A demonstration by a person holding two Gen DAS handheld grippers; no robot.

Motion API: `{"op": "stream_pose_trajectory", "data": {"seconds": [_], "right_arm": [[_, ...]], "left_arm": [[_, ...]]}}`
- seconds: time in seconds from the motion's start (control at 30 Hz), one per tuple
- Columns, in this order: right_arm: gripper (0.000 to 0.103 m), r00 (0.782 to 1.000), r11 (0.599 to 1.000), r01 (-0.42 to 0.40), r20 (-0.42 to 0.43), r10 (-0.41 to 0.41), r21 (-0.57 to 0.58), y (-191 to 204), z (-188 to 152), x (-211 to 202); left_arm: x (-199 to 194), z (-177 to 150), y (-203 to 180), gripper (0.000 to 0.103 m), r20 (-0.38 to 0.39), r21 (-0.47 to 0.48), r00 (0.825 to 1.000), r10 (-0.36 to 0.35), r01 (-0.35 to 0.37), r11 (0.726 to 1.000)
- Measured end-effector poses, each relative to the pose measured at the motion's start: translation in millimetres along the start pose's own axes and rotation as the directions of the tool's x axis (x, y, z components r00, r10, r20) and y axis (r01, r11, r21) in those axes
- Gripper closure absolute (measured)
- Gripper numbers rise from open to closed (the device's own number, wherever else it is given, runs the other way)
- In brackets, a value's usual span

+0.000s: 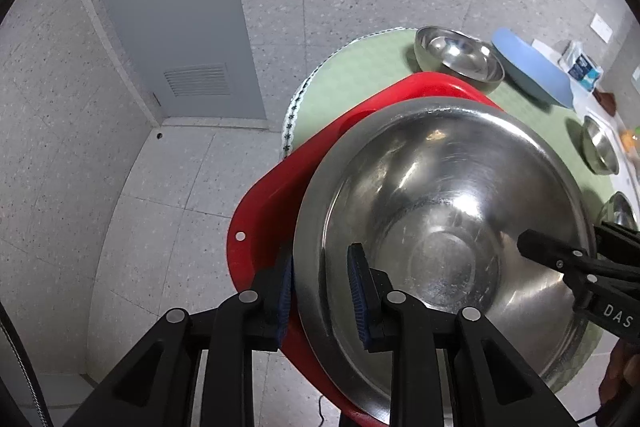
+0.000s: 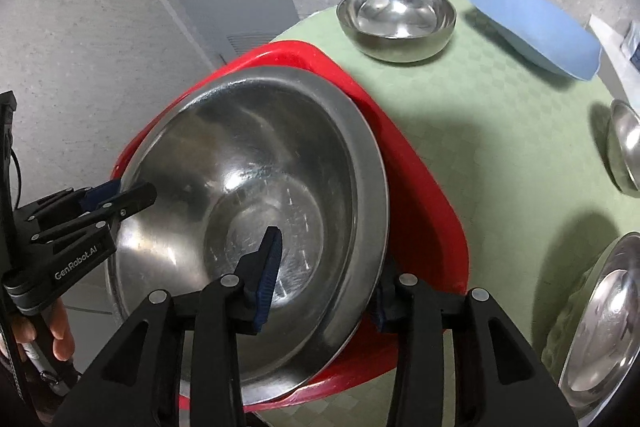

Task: Organize plates and bowls
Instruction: 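Lower the large steel bowl into the red basin and open both grippers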

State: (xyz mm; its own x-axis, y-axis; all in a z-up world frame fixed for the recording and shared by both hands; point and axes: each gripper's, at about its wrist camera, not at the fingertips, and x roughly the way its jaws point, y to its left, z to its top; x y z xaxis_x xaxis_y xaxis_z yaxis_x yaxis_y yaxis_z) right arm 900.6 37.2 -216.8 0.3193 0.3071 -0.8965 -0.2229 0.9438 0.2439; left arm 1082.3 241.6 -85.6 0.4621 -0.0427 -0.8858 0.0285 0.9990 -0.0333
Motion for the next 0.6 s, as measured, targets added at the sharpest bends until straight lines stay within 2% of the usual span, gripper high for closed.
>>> {"op": "stream_pose_trajectory", "data": {"seconds": [0.03,0.1,0.13,0.17,0.23,0.3,0.37,0.5,0.6], "right_arm": [[0.056,1.0,1.0,-0.002,0.002,0.002,0.002,0.0,-0.1,-0.5],[0.045,1.0,1.0,-0.011,0.0,0.011,-0.005,3.4,-1.5,-3.2],[0.034,1.0,1.0,-0.014,0.002,0.014,-0.011,6.6,-2.9,-6.7],[0.025,1.0,1.0,-0.011,0.007,0.011,-0.016,8.6,-3.4,-9.4],[0.021,1.0,1.0,-0.016,0.015,0.017,-0.02,10.0,-3.4,-13.1],[0.018,1.0,1.0,-0.008,0.03,0.009,-0.018,10.0,-4.5,-20.9],[0.017,0.999,1.0,-0.01,0.05,0.01,-0.005,5.2,-5.0,-30.9],[0.017,0.994,1.0,0.004,0.11,-0.006,0.013,-6.5,-7.9,-57.2],[0.016,0.987,0.999,0.016,0.158,-0.023,0.046,-29.6,-10.2,-77.7]], "left_arm": [[-1.2,-0.1,-0.4,0.077,0.008,0.0,1.0,-0.005,0.005,1.0],[-3.3,-0.7,-3.5,0.063,0.019,0.003,1.0,0.01,-0.01,1.0],[-6.8,-1.9,-4.9,0.053,0.031,0.008,0.999,0.025,-0.025,1.0],[-8.8,-2.7,-8.6,0.05,0.042,0.014,0.999,0.026,-0.027,1.0],[-15.2,-2.4,-14.7,0.046,0.064,0.019,0.996,0.063,-0.064,0.998],[-23.2,-2.4,-18.9,0.035,0.093,0.024,0.992,0.09,-0.093,0.995],[-35.7,-0.8,-25.0,0.033,0.129,0.02,0.987,0.1,-0.103,0.994],[-58.6,5.7,-48.8,0.023,0.197,0.027,0.978,0.069,-0.076,0.997],[-69.9,10.1,-72.3,0.019,0.233,0.043,0.972,0.027,-0.038,0.998]]}}
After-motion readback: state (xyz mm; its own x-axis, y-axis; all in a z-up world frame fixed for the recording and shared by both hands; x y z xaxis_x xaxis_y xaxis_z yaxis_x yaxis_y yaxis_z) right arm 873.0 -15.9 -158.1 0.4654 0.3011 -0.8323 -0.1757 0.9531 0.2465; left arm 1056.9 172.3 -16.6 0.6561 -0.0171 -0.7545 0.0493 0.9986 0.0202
